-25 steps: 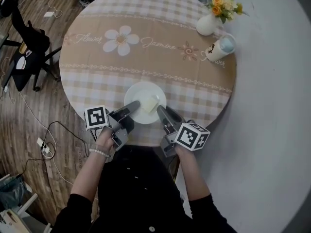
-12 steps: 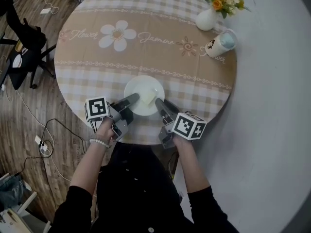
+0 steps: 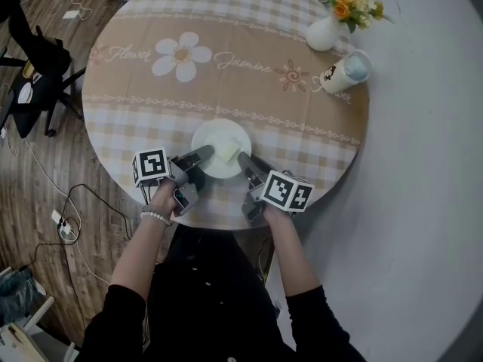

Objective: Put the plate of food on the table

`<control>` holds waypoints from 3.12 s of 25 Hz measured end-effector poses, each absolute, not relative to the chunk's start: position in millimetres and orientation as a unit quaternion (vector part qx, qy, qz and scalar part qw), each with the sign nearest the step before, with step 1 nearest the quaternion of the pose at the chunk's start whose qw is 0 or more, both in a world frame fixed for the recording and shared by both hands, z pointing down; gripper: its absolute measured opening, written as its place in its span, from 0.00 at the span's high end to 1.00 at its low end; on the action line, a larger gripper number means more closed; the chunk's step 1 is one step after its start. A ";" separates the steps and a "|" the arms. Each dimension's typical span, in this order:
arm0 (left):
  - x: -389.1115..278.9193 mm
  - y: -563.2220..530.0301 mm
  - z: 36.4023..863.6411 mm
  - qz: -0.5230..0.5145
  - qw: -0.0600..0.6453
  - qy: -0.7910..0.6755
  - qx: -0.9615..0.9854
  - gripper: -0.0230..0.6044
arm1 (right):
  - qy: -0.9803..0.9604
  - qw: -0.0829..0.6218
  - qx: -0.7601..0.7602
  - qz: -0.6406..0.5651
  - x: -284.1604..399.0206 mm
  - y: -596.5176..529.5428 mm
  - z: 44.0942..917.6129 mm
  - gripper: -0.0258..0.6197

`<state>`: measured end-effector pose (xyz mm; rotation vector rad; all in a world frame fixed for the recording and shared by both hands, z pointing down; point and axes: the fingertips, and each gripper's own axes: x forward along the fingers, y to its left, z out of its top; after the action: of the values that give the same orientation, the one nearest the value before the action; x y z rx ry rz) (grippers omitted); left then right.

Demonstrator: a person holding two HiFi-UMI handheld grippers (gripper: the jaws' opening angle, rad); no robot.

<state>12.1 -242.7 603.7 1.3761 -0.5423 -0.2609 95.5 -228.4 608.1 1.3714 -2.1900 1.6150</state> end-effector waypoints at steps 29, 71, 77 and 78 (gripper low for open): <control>11.6 -248.3 612.9 -0.140 0.725 -0.245 0.628 0.95 | -0.846 0.419 0.324 -0.052 51.4 -170.3 582.1 0.81; -21.6 -212.2 607.2 -0.109 0.698 -0.279 0.650 0.73 | -0.726 0.573 0.241 -0.296 31.8 -184.1 622.3 0.94; -40.0 -206.4 605.5 -0.096 0.676 -0.313 0.660 0.84 | -0.732 0.579 0.237 -0.270 30.9 -182.6 630.4 0.94; -42.7 -205.9 605.0 -0.094 0.672 -0.317 0.663 0.85 | -0.735 0.579 0.236 -0.262 30.8 -182.5 632.0 0.94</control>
<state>-42.7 -205.9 605.0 1.4926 -0.7149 -0.2124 30.8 -182.5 632.0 0.5522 -1.7189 -0.6116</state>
